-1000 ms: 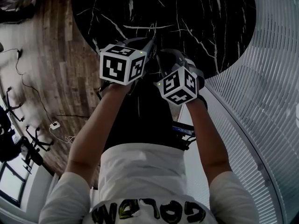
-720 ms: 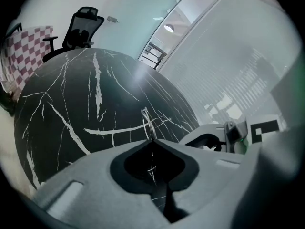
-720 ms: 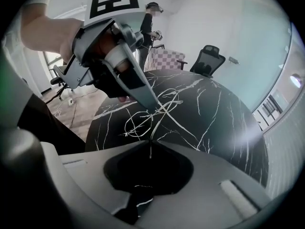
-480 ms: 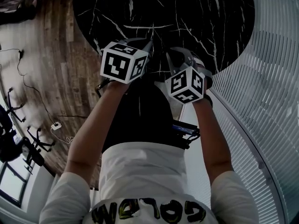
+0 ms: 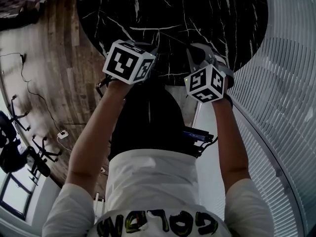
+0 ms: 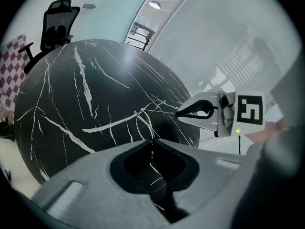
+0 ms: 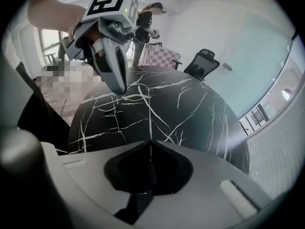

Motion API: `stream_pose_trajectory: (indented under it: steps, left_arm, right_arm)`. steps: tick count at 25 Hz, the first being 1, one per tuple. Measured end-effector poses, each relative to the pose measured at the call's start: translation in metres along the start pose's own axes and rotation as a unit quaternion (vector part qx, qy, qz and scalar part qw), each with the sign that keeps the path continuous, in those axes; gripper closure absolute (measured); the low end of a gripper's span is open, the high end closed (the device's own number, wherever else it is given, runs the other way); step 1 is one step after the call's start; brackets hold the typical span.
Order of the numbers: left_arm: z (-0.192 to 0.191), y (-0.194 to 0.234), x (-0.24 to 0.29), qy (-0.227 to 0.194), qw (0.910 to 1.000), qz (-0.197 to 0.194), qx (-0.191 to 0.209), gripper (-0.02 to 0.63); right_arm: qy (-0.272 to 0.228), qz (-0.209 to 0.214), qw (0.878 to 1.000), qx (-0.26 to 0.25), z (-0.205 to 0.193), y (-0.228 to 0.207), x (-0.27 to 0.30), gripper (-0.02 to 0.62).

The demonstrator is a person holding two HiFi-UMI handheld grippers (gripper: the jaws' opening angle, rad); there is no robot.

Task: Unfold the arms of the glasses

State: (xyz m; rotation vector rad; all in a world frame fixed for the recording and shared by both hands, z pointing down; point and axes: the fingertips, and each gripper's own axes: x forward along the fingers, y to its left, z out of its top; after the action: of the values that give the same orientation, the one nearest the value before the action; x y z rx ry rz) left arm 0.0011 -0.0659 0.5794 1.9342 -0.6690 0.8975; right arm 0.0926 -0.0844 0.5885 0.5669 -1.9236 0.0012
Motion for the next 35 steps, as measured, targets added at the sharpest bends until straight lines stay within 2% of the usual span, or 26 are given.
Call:
stream_pose_trajectory:
  steps: [7, 14, 17, 21, 24, 30, 33, 35]
  left_arm:
    - [-0.015, -0.010, 0.004, 0.034, 0.9990, -0.030, -0.001, 0.594]
    - [-0.027, -0.017, 0.005, 0.054, 0.9965, -0.061, -0.021, 0.592]
    - [-0.026, -0.011, 0.005, 0.044, 0.9964, -0.062, -0.038, 0.592]
    - [-0.026, -0.003, 0.004, 0.039, 0.9963, -0.059, -0.049, 0.592]
    - [-0.027, -0.002, 0.004, 0.040, 0.9961, -0.059, -0.051, 0.594]
    - [-0.032, -0.006, 0.007, 0.046, 0.9959, -0.063, -0.047, 0.595]
    - [-0.033, -0.009, 0.007, 0.049, 0.9961, -0.059, -0.042, 0.595]
    - [-0.033, -0.009, 0.006, 0.049, 0.9967, -0.053, -0.037, 0.595]
  right_arm:
    - [0.010, -0.018, 0.999, -0.035, -0.007, -0.006, 0.001, 0.587]
    - [0.020, -0.026, 0.996, -0.078, -0.009, -0.007, 0.005, 0.588]
    - [0.018, -0.022, 0.996, -0.082, -0.007, -0.004, 0.006, 0.581]
    - [0.006, -0.014, 0.996, -0.082, -0.001, 0.003, 0.000, 0.511]
    - [-0.014, -0.016, 0.994, -0.110, 0.009, 0.009, -0.013, 0.506]
    - [-0.050, -0.010, 0.980, -0.192, 0.043, 0.033, -0.021, 0.514]
    - [-0.043, -0.012, 0.979, -0.199, 0.044, 0.033, -0.015, 0.517]
    - [-0.061, -0.012, 0.980, -0.187, 0.050, 0.031, -0.020, 0.500]
